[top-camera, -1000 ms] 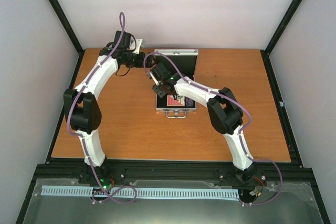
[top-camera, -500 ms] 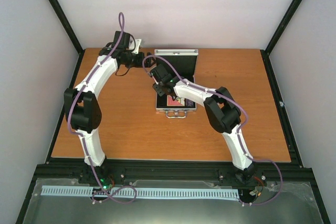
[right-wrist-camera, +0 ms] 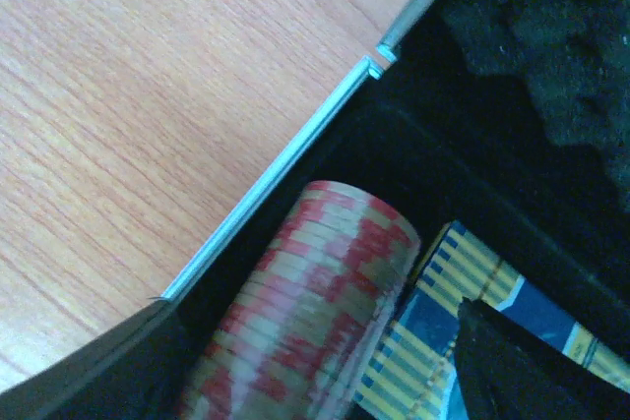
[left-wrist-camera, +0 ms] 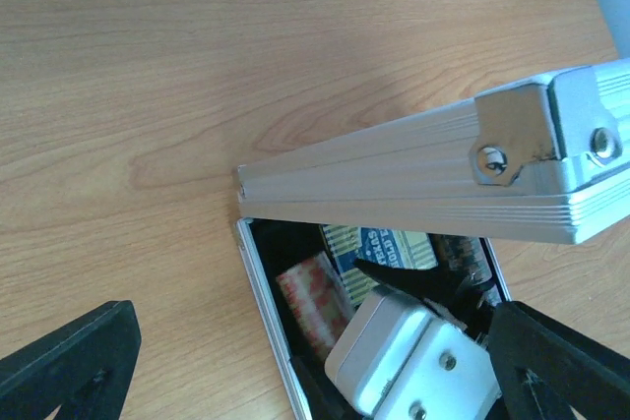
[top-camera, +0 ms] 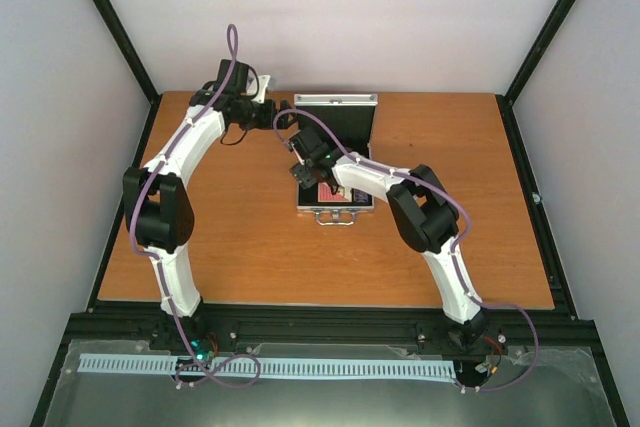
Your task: Pack up texas hold em set
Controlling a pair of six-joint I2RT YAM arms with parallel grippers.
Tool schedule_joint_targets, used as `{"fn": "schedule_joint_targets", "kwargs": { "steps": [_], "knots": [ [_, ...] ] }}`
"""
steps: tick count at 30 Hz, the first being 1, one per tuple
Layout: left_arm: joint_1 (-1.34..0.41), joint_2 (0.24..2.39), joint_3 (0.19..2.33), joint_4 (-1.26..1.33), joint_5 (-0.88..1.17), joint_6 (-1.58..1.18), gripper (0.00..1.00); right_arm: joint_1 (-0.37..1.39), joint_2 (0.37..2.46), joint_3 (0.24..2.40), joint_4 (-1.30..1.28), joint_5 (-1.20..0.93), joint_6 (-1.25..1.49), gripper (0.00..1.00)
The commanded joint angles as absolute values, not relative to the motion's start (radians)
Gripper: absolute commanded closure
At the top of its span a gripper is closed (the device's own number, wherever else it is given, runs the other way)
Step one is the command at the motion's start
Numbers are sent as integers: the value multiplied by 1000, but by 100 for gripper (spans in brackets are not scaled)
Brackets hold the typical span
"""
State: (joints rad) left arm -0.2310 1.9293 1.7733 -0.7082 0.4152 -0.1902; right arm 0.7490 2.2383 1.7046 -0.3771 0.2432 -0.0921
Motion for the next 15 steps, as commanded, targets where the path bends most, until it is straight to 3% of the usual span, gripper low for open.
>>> {"fn": "schedule_joint_targets", "kwargs": {
  "steps": [1,10,11,15],
  "knots": [
    [-233,1919,1786,-750,431,-174,0,726,2225,1710,-471,157,-42,19],
    [-233,1919,1808,-755,438,-175,0,727,2121,1717,-555,120,-2,7],
    [-233,1920,1811,-756,439,-176,0,727,2103,1716,-565,122,2,2],
    [-233,1922,1812,-752,445,-179,0,726,2039,1706,-616,125,11,0]
  ]
}}
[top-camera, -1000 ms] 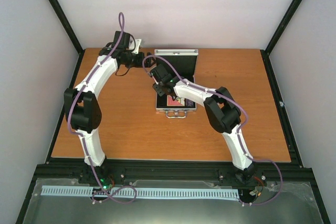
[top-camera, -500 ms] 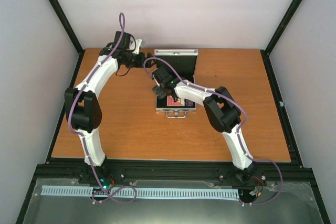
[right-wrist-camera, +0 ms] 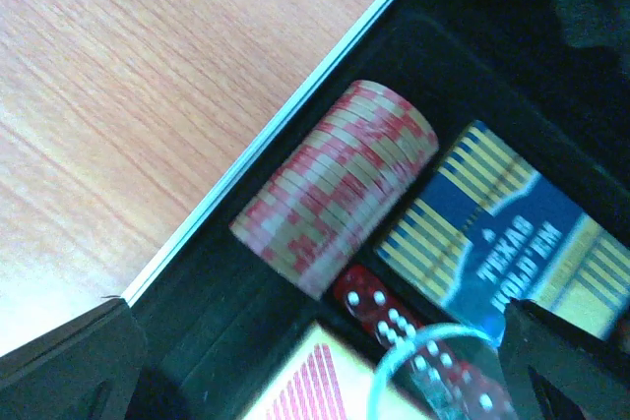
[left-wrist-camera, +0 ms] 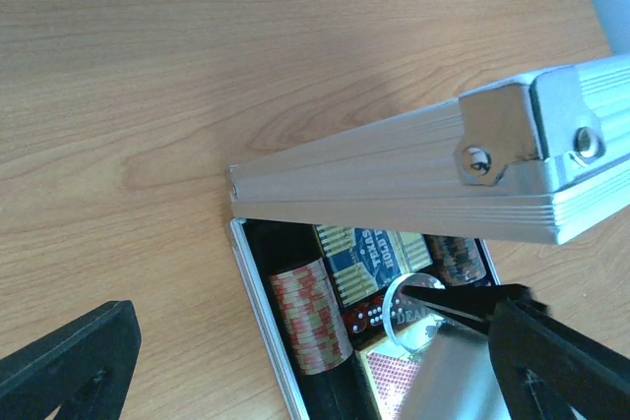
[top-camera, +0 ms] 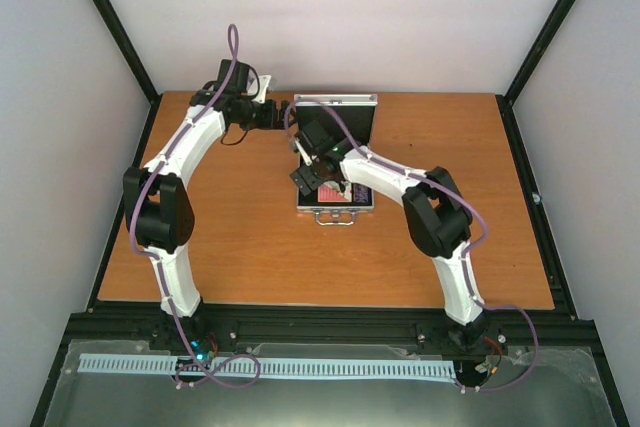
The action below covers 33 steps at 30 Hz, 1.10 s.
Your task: Pack up texas hold em set
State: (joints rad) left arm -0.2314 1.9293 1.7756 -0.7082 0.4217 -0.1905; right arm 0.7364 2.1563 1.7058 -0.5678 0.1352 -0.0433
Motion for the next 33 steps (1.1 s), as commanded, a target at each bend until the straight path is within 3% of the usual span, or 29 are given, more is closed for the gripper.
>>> {"fn": "schedule_joint_targets", "kwargs": {
  "steps": [1,16,33],
  "knots": [
    [-233,1922,1813,-752,446,-179,0,726,2023,1700,-626,127,14,0],
    [-232,1914,1832,-765,447,-180,0,724,2024,1695,-768,117,47,0],
    [-236,1730,1681,-689,681,-249,0,672,1676,1532,-899,189,209,0]
  ]
}}
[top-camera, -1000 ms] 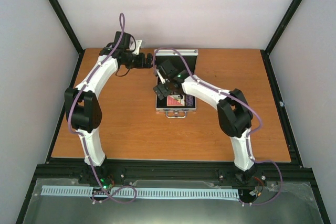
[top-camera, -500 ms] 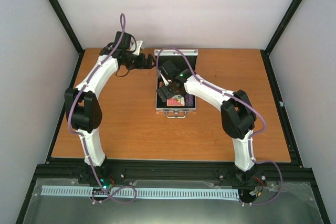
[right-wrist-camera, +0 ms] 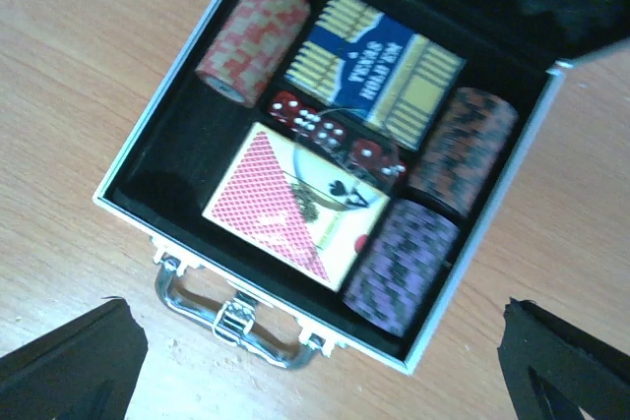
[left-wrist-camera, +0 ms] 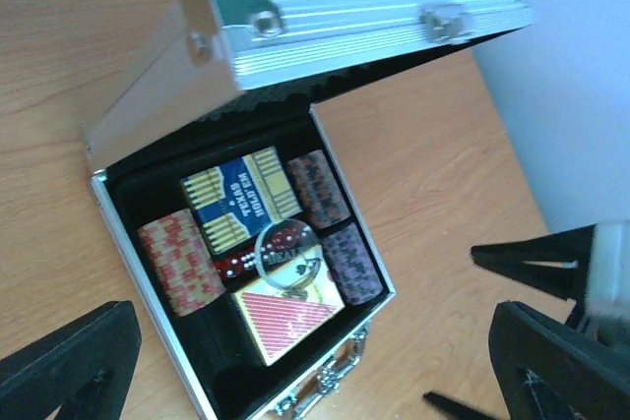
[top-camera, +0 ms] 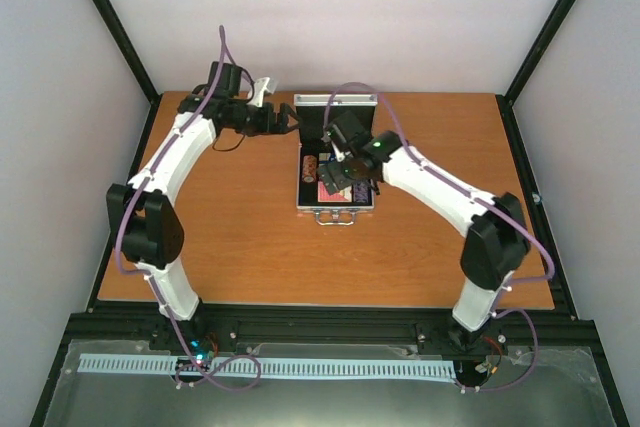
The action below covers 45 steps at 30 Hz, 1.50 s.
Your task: Pack up texas hold em set
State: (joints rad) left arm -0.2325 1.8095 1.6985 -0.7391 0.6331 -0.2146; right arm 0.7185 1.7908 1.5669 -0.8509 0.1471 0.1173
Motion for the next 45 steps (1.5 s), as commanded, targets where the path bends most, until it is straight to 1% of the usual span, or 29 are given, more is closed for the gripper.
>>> {"fn": "schedule_joint_targets", "kwargs": {
  "steps": [1,4,7,11,16,20,27,32,38,45],
  "knots": [
    [-235,1721,1687,-689,678,-253,0,648,1642,1524,-896,171,225,0],
    [-234,1720,1748,-716,670,-267,0,556,1568,1525,-876,86,266,1],
    [-228,1738,1816,-717,662,-309,0,466,1565,1569,-880,12,284,2],
    [-220,1822,1925,-721,682,-386,0,375,1632,1663,-867,-71,289,3],
    [-219,1934,2064,-722,705,-456,0,266,1739,1811,-806,-251,324,3],
    [-219,1994,2110,-727,704,-476,0,200,1828,1917,-790,-360,339,4],
    [-218,2023,2082,-715,686,-486,0,162,1928,2003,-788,-487,333,6],
    [-218,2044,2084,-692,689,-511,0,158,1985,2019,-784,-569,320,13],
    [-218,2059,2077,-693,692,-511,0,158,2028,2024,-799,-607,312,22],
    [-218,2056,2044,-695,692,-500,0,158,2047,2004,-779,-602,317,25]
  ]
}}
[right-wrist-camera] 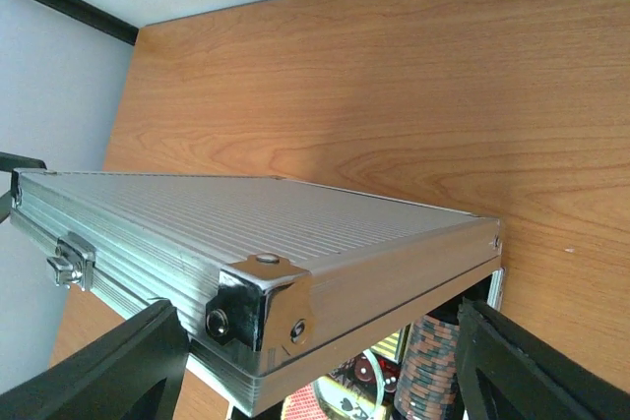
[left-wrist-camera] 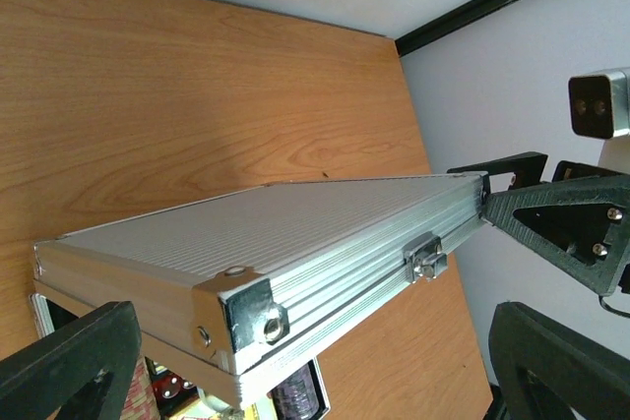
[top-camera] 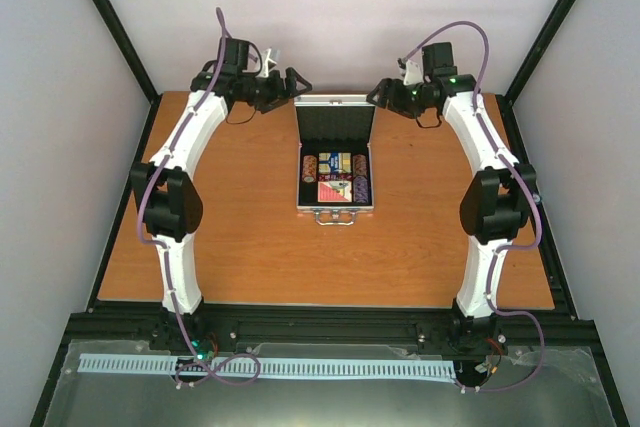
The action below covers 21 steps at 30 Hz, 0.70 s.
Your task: Pack up texas hold em set
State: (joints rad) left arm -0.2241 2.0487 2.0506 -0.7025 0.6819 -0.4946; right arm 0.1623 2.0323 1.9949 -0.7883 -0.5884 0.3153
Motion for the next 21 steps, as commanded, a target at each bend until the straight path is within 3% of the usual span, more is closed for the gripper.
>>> {"fn": "schedule_joint_targets", "kwargs": {
  "steps": [1,9,21],
  "knots": [
    [-218,2054,2039,-697,693,-497,0,158,2049,2000,-784,-597,316,26],
    [-218,2018,2011,-718,695,-464,0,158,1937,1823,-779,-573,302,29],
    [-219,1958,1933,-722,714,-430,0,159,1631,1370,-701,-543,342,29]
  ]
}}
